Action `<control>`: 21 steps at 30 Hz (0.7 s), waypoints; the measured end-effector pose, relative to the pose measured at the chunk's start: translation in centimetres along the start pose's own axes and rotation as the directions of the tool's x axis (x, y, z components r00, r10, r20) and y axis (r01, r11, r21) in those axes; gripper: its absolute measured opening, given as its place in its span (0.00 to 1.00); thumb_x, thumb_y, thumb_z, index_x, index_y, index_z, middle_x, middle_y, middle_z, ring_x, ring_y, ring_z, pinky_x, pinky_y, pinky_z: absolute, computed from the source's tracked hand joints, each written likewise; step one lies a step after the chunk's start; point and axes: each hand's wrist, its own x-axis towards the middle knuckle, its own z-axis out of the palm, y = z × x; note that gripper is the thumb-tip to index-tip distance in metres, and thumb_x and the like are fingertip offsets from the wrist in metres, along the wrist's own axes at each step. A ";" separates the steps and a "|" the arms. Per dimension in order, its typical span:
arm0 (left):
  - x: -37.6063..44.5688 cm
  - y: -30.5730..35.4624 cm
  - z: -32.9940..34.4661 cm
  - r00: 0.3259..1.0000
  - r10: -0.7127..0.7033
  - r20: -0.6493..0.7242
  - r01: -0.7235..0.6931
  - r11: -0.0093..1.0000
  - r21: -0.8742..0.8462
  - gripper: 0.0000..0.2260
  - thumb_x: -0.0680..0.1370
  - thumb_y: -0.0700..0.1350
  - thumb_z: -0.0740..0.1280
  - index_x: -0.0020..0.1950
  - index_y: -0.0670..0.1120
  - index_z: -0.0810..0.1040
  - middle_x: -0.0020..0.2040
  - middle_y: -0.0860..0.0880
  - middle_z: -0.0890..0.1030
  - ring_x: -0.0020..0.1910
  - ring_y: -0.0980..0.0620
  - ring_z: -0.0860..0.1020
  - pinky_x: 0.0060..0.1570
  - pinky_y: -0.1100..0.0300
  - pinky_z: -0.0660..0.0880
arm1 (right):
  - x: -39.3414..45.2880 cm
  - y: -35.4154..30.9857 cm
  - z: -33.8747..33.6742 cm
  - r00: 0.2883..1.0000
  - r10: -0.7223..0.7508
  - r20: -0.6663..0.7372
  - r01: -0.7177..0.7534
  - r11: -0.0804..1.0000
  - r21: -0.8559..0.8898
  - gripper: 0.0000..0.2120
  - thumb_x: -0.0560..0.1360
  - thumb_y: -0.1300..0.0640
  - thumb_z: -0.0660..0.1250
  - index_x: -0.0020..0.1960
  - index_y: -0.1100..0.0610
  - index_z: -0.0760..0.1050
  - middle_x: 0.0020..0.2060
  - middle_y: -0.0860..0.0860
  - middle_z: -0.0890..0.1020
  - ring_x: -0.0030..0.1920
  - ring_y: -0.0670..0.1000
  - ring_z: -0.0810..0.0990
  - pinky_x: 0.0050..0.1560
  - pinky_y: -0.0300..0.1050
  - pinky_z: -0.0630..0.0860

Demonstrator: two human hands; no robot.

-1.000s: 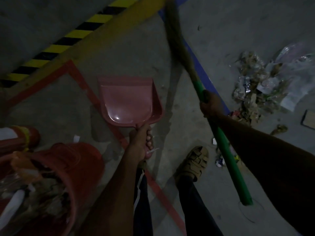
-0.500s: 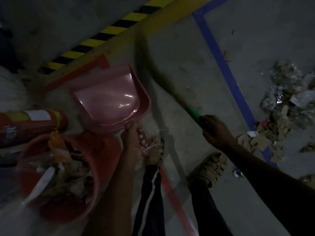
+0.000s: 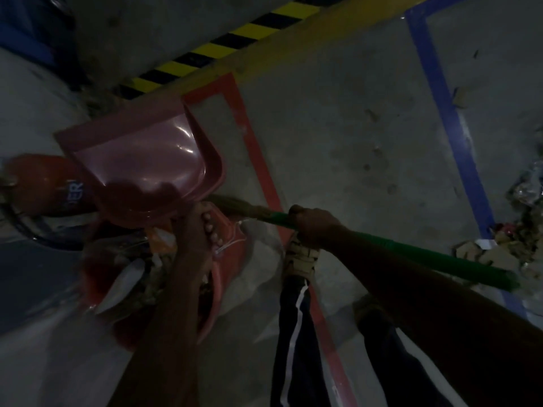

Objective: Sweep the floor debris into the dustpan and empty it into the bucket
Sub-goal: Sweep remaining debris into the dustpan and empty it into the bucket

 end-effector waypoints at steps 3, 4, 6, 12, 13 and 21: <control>1.1 0.1 -2.5 1.000 -0.002 -0.005 0.001 0.998 -0.057 0.12 0.73 0.46 0.64 0.32 0.49 0.65 0.21 0.53 0.64 0.15 0.56 0.62 0.17 0.70 0.59 | 0.6 -1.2 -1.1 0.999 0.004 -0.052 -0.012 0.986 -0.167 0.23 0.77 0.60 0.65 0.70 0.56 0.66 0.57 0.55 0.78 0.47 0.58 0.82 0.39 0.48 0.76; 1.3 0.2 -3.1 1.000 -0.006 0.003 0.006 0.998 -0.070 0.11 0.72 0.46 0.65 0.32 0.49 0.66 0.21 0.53 0.65 0.15 0.56 0.63 0.18 0.69 0.60 | 0.6 -1.1 -1.1 0.997 -0.008 -0.075 -0.009 0.976 -0.218 0.22 0.78 0.60 0.64 0.71 0.57 0.66 0.59 0.54 0.76 0.47 0.58 0.82 0.39 0.49 0.77; 1.4 0.2 -4.1 0.999 -0.026 -0.024 0.024 0.996 -0.084 0.13 0.74 0.46 0.64 0.31 0.49 0.65 0.21 0.53 0.65 0.15 0.55 0.62 0.18 0.69 0.60 | 0.2 -0.6 -1.0 0.994 0.027 -0.105 -0.050 0.974 -0.223 0.22 0.79 0.60 0.62 0.73 0.57 0.65 0.61 0.54 0.74 0.45 0.58 0.82 0.40 0.51 0.79; 1.5 0.0 -5.0 0.997 -0.066 -0.042 0.059 0.987 -0.151 0.13 0.68 0.49 0.67 0.29 0.51 0.64 0.21 0.53 0.63 0.16 0.55 0.60 0.20 0.69 0.59 | -3.0 2.9 1.4 0.951 0.093 -0.294 -0.108 0.993 -0.036 0.27 0.76 0.63 0.64 0.74 0.55 0.65 0.69 0.53 0.69 0.38 0.56 0.78 0.35 0.51 0.79; 1.5 0.1 -5.2 0.996 -0.077 -0.047 0.068 0.985 -0.157 0.13 0.66 0.49 0.68 0.29 0.51 0.64 0.21 0.53 0.63 0.17 0.55 0.60 0.20 0.68 0.59 | -3.6 3.3 1.5 0.943 0.099 -0.319 -0.105 0.994 -0.001 0.26 0.76 0.63 0.65 0.73 0.57 0.67 0.70 0.53 0.69 0.36 0.55 0.77 0.34 0.51 0.78; 1.2 0.5 -5.1 0.997 -0.073 -0.012 0.069 0.972 -0.227 0.14 0.75 0.46 0.63 0.31 0.51 0.63 0.21 0.54 0.63 0.16 0.56 0.60 0.19 0.70 0.59 | -4.6 2.7 2.1 0.944 0.013 -0.330 0.009 0.998 0.065 0.27 0.74 0.63 0.69 0.72 0.58 0.70 0.71 0.55 0.70 0.36 0.60 0.81 0.34 0.55 0.80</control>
